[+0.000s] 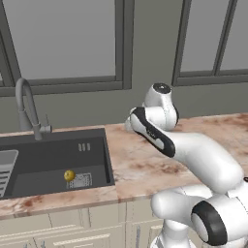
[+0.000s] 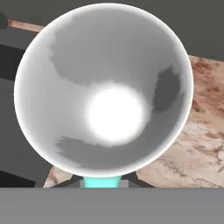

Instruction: Clear the mugs and bowl far away from the sink.

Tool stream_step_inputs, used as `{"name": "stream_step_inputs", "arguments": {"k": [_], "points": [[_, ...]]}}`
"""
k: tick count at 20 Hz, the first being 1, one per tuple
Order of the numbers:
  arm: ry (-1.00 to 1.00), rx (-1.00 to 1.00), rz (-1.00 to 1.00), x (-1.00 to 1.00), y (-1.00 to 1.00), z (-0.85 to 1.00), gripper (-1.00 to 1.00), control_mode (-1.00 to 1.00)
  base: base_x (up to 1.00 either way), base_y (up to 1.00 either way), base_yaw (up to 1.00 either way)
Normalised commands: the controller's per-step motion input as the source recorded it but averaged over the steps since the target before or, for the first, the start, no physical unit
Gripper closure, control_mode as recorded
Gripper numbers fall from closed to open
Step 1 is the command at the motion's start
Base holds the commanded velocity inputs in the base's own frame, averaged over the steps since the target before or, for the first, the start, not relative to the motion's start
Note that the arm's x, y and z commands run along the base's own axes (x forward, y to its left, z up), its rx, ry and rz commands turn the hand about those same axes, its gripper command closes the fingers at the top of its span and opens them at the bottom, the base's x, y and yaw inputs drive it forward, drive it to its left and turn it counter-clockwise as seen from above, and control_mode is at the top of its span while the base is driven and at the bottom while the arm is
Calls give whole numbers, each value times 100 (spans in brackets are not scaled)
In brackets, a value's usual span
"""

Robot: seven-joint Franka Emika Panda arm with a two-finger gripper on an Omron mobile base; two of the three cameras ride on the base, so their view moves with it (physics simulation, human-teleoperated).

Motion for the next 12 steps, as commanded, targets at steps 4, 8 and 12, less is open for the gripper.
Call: {"name": "stream_step_inputs", "arguments": {"k": [4,8,12], "points": [[4,6,0,-25,-20,81,100,-100,0,0,0],[3,0,-1,-49,-27,58,100,-100,0,0,0],[0,0,-6,-82,-35,47,100,-100,0,0,0]]}}
